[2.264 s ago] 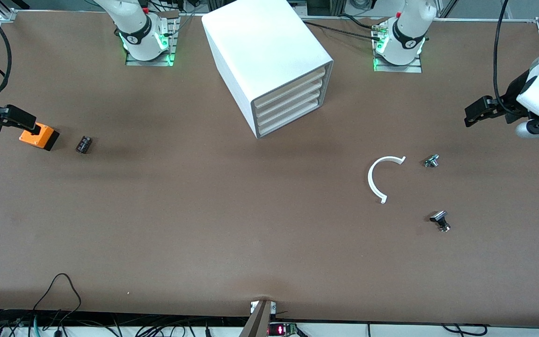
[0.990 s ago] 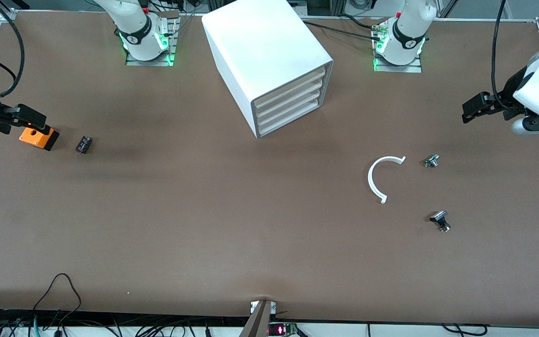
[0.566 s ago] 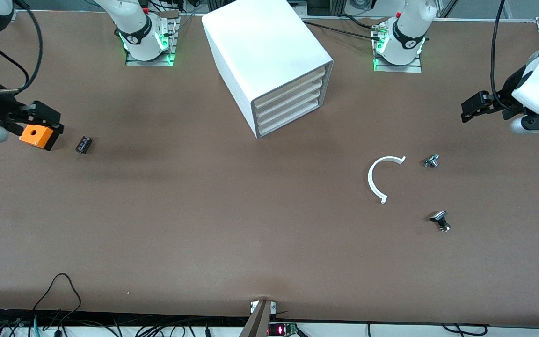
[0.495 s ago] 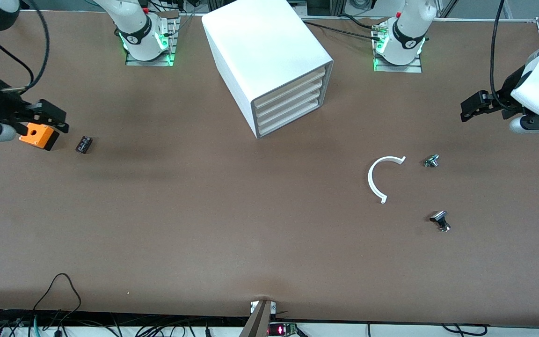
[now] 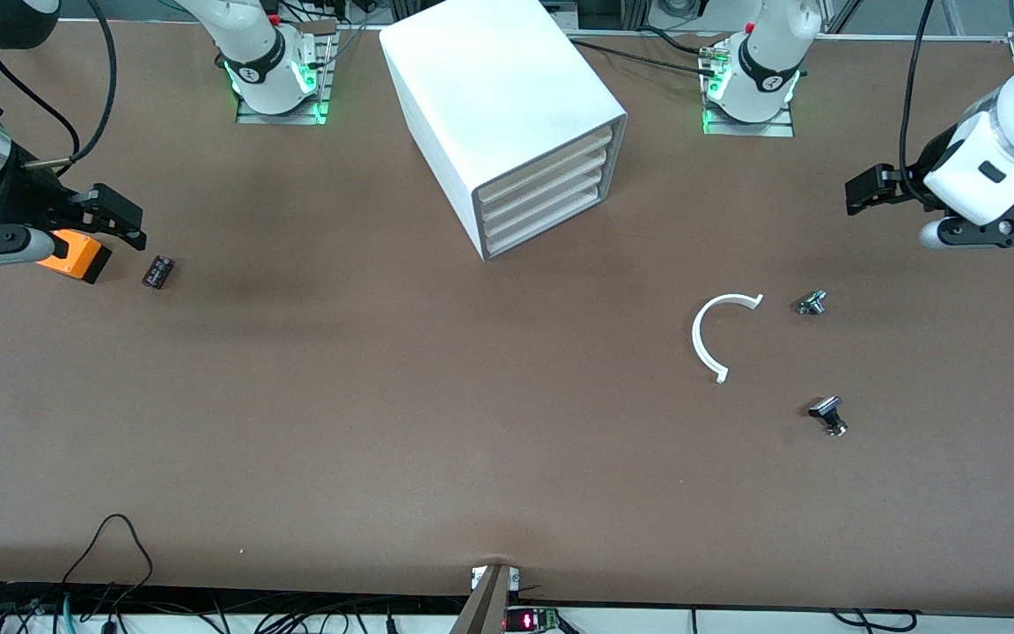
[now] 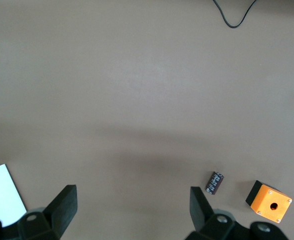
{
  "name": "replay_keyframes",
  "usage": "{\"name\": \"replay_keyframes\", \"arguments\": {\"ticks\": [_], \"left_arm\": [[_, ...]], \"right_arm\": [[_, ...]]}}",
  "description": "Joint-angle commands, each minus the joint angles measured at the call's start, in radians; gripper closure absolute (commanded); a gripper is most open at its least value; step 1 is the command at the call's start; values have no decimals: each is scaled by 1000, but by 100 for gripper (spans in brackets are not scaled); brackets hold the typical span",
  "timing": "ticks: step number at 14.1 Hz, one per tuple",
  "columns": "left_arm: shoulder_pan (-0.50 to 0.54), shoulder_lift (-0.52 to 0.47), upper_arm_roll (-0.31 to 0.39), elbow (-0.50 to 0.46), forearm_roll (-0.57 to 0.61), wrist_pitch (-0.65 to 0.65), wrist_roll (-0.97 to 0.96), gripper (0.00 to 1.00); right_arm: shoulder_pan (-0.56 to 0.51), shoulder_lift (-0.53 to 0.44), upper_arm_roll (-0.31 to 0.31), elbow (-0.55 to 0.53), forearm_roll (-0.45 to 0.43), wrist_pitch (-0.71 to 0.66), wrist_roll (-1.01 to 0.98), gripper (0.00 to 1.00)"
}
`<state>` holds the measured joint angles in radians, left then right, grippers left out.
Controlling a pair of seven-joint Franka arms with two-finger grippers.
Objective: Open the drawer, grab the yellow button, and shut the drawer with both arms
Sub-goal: 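Move the left gripper toward the white cabinet's drawer handle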
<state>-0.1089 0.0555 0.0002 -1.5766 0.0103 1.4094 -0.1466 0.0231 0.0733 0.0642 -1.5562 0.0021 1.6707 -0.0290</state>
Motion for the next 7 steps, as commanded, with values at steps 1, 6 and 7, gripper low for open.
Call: {"name": "replay_keyframes", "arguments": {"ticks": [1, 6, 7], "left_arm": [[2, 85, -20, 40, -12, -64, 18, 0], [11, 132, -19, 50, -58, -209, 27, 0], [17, 147, -17, 44, -100, -249, 29, 0]], "right_arm": [[-6, 9, -9, 19, -13, -3, -9, 0], [-14, 56, -9, 13, -21, -15, -17, 0], [-17, 56, -9, 13, -21, -23, -47, 0]]}}
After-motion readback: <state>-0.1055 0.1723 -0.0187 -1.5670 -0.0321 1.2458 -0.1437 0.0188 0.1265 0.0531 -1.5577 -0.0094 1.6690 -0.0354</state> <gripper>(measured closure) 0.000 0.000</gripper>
